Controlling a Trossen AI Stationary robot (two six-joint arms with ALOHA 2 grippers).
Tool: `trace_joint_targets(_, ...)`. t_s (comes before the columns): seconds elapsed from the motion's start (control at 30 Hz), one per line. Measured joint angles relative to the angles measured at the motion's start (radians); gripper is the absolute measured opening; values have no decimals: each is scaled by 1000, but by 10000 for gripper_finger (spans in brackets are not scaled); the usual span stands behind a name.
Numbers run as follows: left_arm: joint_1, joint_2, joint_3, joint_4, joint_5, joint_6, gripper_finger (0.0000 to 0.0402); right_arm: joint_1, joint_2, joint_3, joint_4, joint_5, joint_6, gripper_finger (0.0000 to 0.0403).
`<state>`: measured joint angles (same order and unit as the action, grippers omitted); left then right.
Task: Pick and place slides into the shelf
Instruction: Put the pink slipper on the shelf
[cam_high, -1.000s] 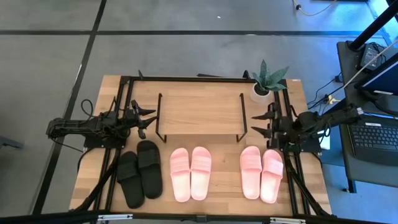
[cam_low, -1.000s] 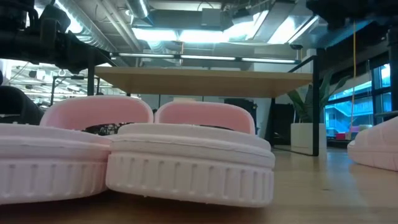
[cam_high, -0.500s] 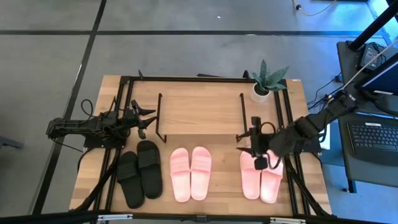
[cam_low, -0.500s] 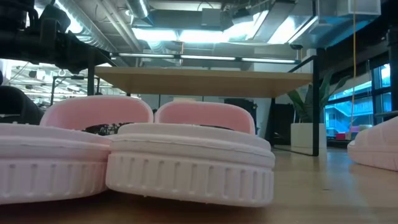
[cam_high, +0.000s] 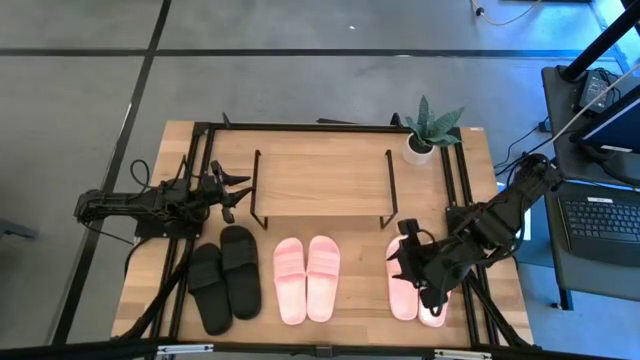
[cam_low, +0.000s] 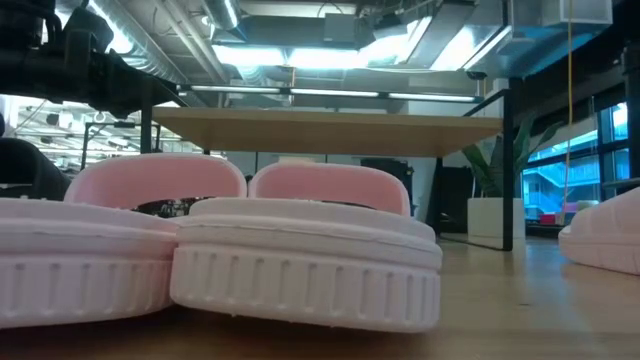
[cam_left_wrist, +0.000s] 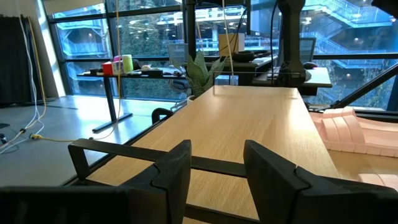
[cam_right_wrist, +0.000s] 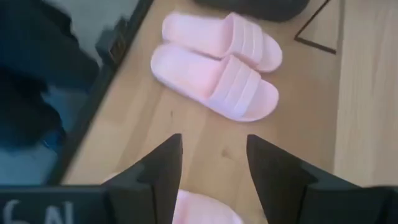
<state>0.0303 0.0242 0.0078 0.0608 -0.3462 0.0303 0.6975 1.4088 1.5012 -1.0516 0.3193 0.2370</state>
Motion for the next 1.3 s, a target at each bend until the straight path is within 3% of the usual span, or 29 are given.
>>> trace_joint_targets(0.53,0,0,0,0,0,5,141,-7,-1,-1,69,1,51,184)
trace_joint_targets(0.9,0,0,0,0,0,5,141,-6,-1,-1,74,0,133,280)
trace_joint_targets(1.1,0,0,0,0,0,-41,141,26,6,-1,31,-16,159,295)
trace_joint_targets(1.3,0,0,0,0,0,-49,141,71,13,-1,-227,-33,482,292)
